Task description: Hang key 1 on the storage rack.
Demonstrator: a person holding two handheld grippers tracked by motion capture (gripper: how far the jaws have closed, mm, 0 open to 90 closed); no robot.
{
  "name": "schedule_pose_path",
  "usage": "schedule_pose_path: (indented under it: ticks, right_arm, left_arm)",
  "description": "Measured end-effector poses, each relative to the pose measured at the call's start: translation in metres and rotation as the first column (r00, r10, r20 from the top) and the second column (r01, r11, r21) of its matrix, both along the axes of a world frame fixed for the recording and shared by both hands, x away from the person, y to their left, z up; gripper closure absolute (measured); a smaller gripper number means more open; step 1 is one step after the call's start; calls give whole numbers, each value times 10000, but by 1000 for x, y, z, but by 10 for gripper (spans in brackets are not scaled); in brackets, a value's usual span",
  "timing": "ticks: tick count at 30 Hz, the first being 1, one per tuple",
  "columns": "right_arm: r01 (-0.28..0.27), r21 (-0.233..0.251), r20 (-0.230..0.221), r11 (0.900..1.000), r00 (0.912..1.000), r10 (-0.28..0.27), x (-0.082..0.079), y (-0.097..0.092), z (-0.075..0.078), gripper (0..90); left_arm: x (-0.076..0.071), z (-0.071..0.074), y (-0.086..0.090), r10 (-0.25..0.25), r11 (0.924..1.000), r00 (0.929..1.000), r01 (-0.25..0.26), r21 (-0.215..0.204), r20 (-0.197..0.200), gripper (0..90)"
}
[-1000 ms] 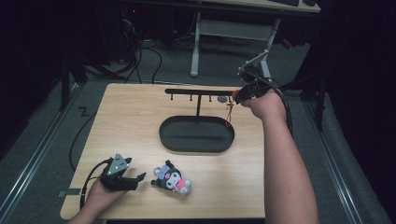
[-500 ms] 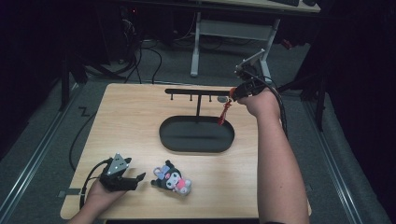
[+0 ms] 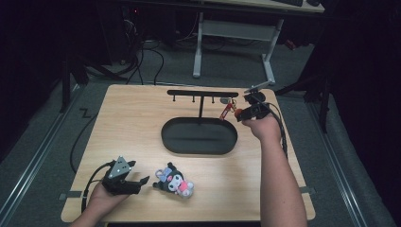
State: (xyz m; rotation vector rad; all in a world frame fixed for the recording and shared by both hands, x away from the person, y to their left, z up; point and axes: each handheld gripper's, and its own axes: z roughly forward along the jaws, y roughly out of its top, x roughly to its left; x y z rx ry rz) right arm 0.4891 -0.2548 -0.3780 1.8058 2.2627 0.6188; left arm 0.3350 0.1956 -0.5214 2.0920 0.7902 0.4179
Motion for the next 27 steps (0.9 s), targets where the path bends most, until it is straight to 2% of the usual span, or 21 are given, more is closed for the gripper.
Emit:
schedule_pose_path:
  ticks: [2,4,9,14,15,16,18,19,22,24,25,26,27]
  right_arm:
    - [57,312,225,9995,9997,-64,-2,-1,-10,651]
    - [95,437,370,9990,9993,-111,-6,-2,-21,595]
    - [61,879,344,9961,9994,-91,-23,-7,-48,514]
    - [-412,833,1136,9957,9930,316,-63,-6,-73,472]
    - [-481,766,1525,9959,9876,359,-77,-7,-79,462]
    - [-483,659,1733,9967,9842,363,-85,-7,-82,449]
    - [-512,451,2443,9977,9689,387,-109,-8,-89,423]
    - [-586,366,2930,9976,9550,453,-124,-10,-95,398]
    - [-565,587,3734,9967,9272,305,-158,-17,-107,392]
    - [-495,756,4444,9959,8958,108,-184,-24,-117,397]
    - [-330,942,4840,9950,8749,-168,-201,-29,-125,440]
    - [-367,1125,4666,9930,8843,-202,-207,-31,-128,433]
    - [-707,1512,4101,9860,9121,25,-211,-35,-127,397]
  left_arm:
    - [-1,1,-1,-53,10000,10000,53,-43,-16,208]
    - [-1,2,-2,-36,9999,10000,36,-98,-50,212]
    - [-2,4,-1,-32,9991,9999,26,-416,-132,229]
    - [-5,7,-2,-101,9976,9999,92,-679,-117,238]
    - [-6,7,-3,-123,9974,9998,114,-714,-122,238]
    - [-7,8,-4,-197,9971,9997,188,-736,-128,238]
    - [-11,9,-8,-451,9956,9989,442,-829,-88,235]
    - [-13,10,-10,-580,9949,9983,574,-824,-42,217]
    - [-21,13,-20,-884,9922,9960,893,-868,149,196]
    - [-26,14,-28,-1064,9907,9941,1077,-826,209,184]
    - [-28,15,-32,-1149,9900,9931,1163,-803,215,182]
    - [-31,16,-38,-1283,9880,9915,1297,-841,224,178]
    - [-33,16,-41,-1355,9868,9905,1370,-865,224,181]
